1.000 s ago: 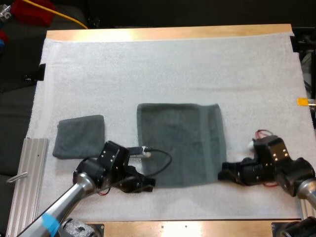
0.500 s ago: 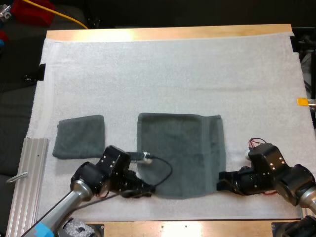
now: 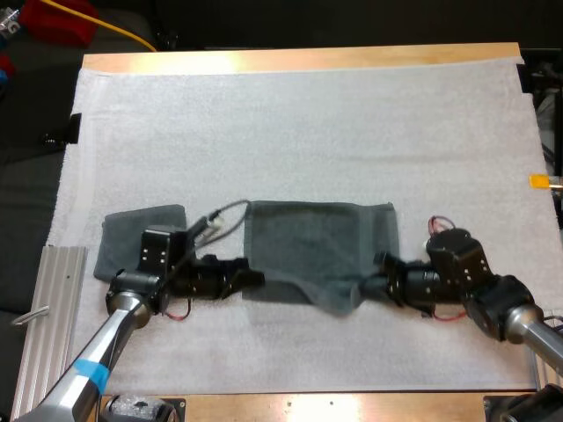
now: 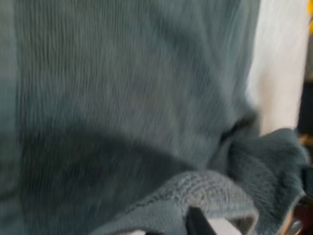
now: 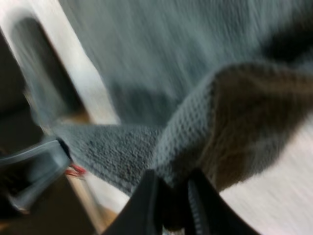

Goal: Pick towel from pile, fold and stack

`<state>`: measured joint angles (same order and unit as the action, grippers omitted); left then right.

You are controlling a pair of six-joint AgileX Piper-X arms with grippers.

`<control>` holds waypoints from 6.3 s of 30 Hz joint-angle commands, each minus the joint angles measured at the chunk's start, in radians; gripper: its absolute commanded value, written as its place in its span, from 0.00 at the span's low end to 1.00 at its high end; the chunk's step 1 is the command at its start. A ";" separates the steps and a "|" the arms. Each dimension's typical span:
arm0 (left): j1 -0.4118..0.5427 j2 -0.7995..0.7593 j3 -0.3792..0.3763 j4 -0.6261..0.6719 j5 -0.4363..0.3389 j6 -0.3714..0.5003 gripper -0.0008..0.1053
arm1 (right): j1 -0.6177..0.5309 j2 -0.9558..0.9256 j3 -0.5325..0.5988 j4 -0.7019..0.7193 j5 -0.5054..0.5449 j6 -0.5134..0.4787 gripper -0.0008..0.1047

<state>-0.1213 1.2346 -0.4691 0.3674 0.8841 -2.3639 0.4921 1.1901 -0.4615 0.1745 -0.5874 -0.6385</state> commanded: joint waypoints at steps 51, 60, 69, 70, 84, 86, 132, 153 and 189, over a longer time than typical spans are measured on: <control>0.017 0.150 -0.331 -0.191 0.157 0.013 0.62 | -0.190 0.065 -0.003 -0.577 0.082 -0.072 0.60; 0.017 -0.051 -0.331 0.011 0.038 0.117 0.62 | -0.190 -0.118 -0.008 -0.198 0.104 -0.304 0.60; 0.017 -0.222 -0.331 0.362 -0.109 0.322 0.62 | -0.190 -0.225 -0.077 0.136 0.105 -0.474 0.60; 0.017 -0.246 -0.331 0.398 -0.120 0.341 0.62 | -0.190 -0.232 -0.090 0.175 0.105 -0.501 0.60; 0.017 -0.412 -0.331 0.617 -0.215 0.439 0.62 | -0.190 -0.236 -0.242 0.498 0.195 -0.696 0.60; 0.017 -0.412 -0.331 0.623 -0.214 0.439 0.62 | -0.190 -0.231 -0.242 0.503 0.230 -0.707 0.60; 0.017 -0.412 -0.331 0.474 -0.183 0.380 0.62 | -0.521 0.385 -0.242 0.232 -0.187 -0.796 0.59; 0.017 -0.412 -0.331 0.487 -0.182 0.380 0.62 | -0.278 0.539 -0.242 -0.001 -0.204 -0.510 0.59; 0.017 -0.412 -0.331 0.487 -0.162 0.380 0.62 | -0.268 0.383 -0.242 0.133 -0.137 -0.603 0.59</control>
<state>-0.1046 0.8284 -0.7941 0.8578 0.7158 -1.9788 0.2216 1.5851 -0.7041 0.2805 -0.7421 -1.2147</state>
